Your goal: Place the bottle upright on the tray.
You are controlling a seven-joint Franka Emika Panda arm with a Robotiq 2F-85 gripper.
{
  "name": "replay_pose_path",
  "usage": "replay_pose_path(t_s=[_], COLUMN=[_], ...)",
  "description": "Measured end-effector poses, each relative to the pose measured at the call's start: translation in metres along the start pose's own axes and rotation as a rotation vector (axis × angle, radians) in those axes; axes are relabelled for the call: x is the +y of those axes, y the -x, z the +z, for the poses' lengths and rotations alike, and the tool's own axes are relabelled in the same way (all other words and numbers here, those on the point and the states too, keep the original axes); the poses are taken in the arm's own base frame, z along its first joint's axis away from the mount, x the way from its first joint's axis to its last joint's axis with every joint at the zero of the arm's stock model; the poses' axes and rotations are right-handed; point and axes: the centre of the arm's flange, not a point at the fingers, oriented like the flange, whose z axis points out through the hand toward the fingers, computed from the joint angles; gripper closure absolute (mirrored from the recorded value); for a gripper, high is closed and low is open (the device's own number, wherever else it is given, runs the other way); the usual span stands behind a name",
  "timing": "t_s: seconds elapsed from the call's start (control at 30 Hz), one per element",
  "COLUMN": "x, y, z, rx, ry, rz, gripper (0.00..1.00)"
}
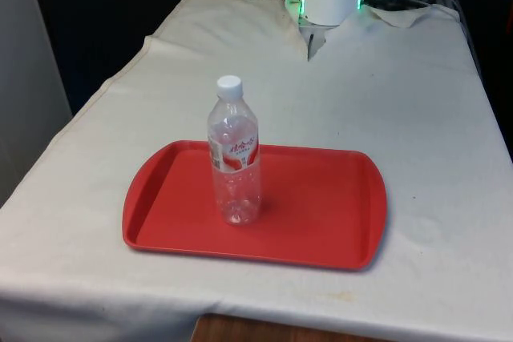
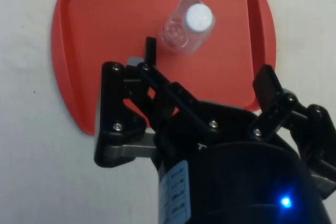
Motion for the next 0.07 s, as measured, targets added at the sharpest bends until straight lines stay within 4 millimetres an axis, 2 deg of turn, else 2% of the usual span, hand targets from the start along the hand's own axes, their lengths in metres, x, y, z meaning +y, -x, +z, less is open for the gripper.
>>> replay_pose_path(t_s=[0.07], x=[0.0002], y=[0.0002], z=[-0.0001], rx=[-0.004], ry=[0.001], rz=[-0.001], gripper=[0.0])
